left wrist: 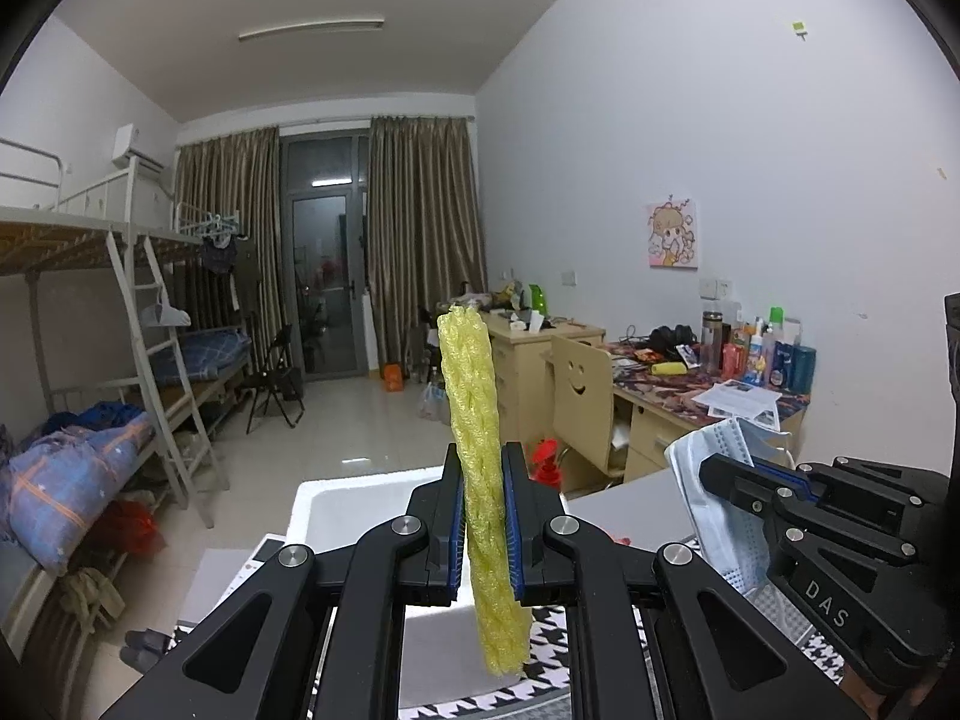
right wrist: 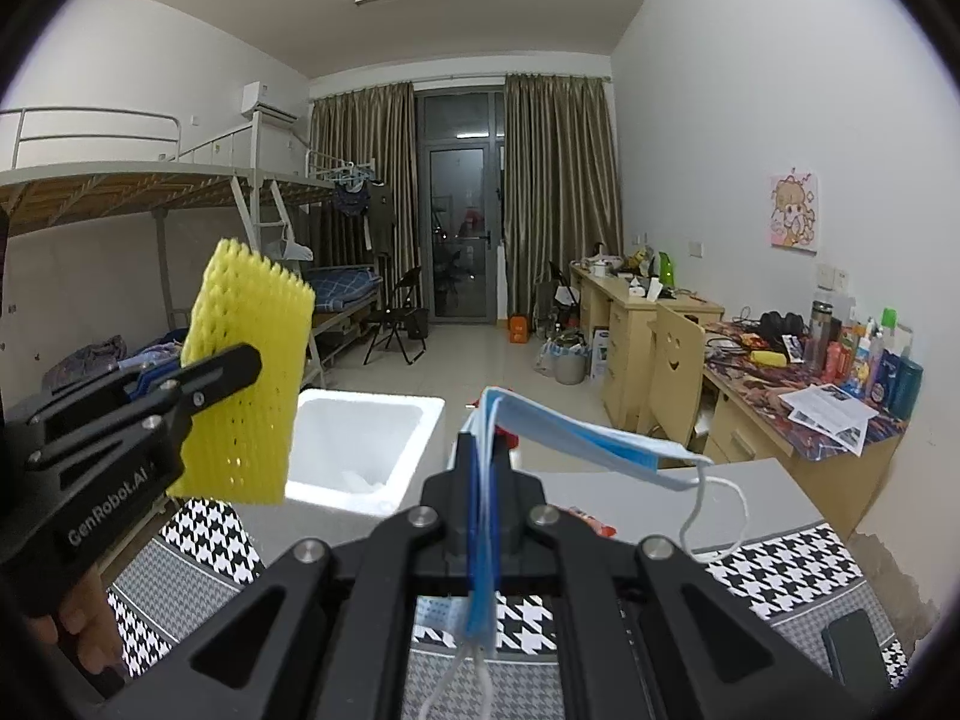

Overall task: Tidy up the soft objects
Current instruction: 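Lift and carry the foam net and mask with both grippers over the foam box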

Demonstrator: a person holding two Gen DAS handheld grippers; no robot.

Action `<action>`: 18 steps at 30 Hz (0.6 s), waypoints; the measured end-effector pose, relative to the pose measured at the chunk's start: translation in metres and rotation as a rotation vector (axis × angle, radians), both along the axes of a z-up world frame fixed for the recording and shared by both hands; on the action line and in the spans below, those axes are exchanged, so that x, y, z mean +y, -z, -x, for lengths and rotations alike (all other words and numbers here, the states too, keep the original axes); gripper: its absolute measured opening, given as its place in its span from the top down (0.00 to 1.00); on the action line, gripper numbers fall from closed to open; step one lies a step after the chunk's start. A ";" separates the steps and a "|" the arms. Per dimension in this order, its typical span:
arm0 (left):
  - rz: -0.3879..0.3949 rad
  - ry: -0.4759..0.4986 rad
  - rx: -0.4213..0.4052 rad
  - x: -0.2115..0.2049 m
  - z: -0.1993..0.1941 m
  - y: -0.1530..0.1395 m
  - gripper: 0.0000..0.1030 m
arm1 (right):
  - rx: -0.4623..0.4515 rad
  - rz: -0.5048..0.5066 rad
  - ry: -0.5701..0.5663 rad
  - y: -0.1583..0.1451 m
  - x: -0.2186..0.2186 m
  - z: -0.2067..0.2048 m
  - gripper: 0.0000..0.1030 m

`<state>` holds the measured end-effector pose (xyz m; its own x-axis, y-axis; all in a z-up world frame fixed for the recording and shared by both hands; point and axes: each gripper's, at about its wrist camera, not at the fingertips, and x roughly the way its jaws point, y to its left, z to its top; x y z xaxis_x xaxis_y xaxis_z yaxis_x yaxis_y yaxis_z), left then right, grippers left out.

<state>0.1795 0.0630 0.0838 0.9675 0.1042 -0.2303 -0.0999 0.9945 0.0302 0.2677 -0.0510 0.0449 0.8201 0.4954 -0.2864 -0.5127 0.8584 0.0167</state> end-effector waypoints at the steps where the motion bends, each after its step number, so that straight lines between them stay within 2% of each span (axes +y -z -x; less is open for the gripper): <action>1: 0.006 -0.006 -0.002 0.002 -0.002 -0.001 0.88 | -0.001 0.001 -0.002 -0.002 0.002 -0.002 0.95; 18: 0.028 -0.069 0.007 0.037 -0.026 -0.003 0.88 | -0.018 0.009 -0.073 -0.008 0.041 -0.028 0.95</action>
